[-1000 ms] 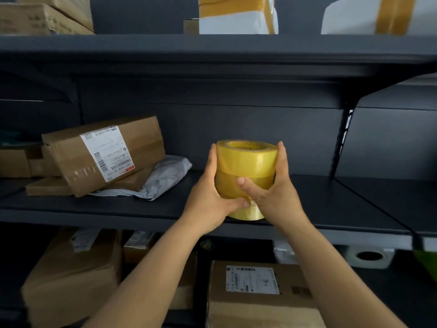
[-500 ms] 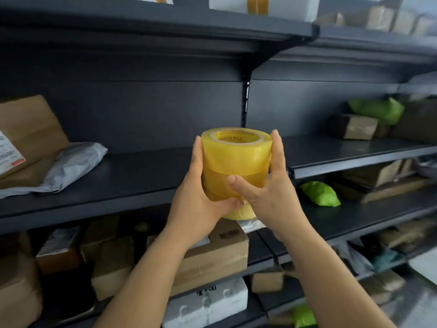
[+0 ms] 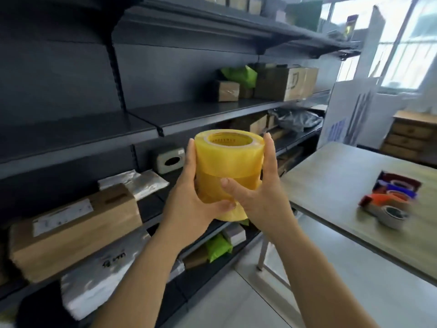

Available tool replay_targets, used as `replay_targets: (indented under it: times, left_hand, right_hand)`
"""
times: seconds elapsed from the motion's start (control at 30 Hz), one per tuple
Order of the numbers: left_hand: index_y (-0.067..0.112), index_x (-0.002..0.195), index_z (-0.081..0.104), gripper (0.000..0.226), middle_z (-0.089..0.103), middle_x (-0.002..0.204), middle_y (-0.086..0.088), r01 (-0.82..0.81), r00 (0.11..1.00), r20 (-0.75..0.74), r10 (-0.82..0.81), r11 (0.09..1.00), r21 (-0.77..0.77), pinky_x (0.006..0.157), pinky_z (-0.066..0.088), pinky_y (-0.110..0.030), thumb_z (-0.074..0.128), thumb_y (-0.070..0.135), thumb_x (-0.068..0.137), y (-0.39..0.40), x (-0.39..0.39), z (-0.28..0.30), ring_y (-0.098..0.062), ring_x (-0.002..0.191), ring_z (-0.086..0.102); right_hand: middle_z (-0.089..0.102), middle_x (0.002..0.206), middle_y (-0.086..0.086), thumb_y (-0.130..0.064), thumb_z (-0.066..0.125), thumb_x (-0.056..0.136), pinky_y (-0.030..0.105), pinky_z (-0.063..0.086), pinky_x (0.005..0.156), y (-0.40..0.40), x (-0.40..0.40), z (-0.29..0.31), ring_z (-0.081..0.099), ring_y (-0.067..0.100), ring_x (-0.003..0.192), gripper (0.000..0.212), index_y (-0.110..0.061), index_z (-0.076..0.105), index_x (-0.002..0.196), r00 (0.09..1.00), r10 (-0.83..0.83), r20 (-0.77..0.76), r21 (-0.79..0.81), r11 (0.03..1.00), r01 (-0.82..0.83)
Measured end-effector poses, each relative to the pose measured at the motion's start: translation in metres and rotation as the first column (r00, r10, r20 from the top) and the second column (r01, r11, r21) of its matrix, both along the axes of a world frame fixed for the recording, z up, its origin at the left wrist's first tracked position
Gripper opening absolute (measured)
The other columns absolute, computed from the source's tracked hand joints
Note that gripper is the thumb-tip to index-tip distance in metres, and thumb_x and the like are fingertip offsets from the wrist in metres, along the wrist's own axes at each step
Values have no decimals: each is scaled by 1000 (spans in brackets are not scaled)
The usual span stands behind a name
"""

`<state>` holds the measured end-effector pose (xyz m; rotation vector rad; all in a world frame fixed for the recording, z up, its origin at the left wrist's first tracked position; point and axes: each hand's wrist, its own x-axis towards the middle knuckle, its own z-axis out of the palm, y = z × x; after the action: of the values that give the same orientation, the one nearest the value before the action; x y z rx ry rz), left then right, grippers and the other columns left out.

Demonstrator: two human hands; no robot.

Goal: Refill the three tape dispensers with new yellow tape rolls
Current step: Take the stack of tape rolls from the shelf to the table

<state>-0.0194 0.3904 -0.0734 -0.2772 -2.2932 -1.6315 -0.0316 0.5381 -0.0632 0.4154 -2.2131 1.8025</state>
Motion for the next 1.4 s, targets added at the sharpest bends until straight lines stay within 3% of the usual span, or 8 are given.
replay_targets:
  times: [0.13,0.43,0.7,0.87,1.07,1.27,1.33,1.4]
  left_hand:
    - [71,131,-10,124,27,151,18,97,995,39,-96,995,-19,101,46,-49,85,27,65,78,28,-11,-13,134,38]
    - [63,139,-6,127,37,141,15,425,900,101,-424,905,17,96,50,-50,87,17,64,239,60,-22,-15,124,45]
    - [74,123,-8,123,35,128,25,694,720,27,-694,718,-55,92,53,-50,86,19,65,369,53,-22,-15,122,49]
    - [62,133,-10,121,36,125,29,826,558,2,-830,555,-97,76,53,-13,82,27,64,447,44,-16,5,110,48]
    - [55,143,-5,124,35,126,26,930,358,52,-932,352,-105,93,52,-45,83,17,65,535,58,-25,-13,123,47]
    - [53,140,-2,119,35,112,37,972,233,83,-969,231,-33,60,49,-5,81,10,66,625,90,-33,24,91,51]
    - [59,136,-1,118,33,114,42,975,222,81,-972,221,-23,66,53,-11,82,20,62,657,104,-34,20,98,52]
    - [66,135,-1,120,32,116,45,973,229,96,-969,230,3,84,56,-33,81,32,54,689,120,-31,1,112,53]
  right_hand:
    - [35,144,-15,-41,78,74,32,44,91,80,45,-9,44,12,122,109,-58,-5,143,992,-116,53,18,993,115]
    - [30,136,-21,-36,76,77,30,46,97,232,125,-20,41,5,119,108,-49,-6,146,927,-367,73,22,930,366]
    - [32,147,-16,-47,75,76,49,48,99,341,153,-23,46,17,125,106,-49,-3,146,718,-693,66,90,721,687]
    - [27,151,-13,-47,69,78,35,43,94,395,169,-15,40,9,120,100,-46,-5,146,541,-840,50,130,542,830]
    - [28,154,-10,-43,71,79,39,43,98,454,204,-19,42,22,133,94,-57,-6,132,383,-918,106,80,392,917]
    - [27,154,-10,-44,73,77,49,44,102,533,245,-26,39,24,135,104,-51,-4,146,299,-938,177,38,310,950]
    - [27,154,-10,-42,74,77,49,44,102,564,259,-27,39,24,134,104,-52,-4,146,299,-937,179,34,310,950]
    - [27,154,-10,-41,74,78,50,43,103,598,273,-24,39,24,135,104,-52,-4,146,314,-933,175,34,325,945]
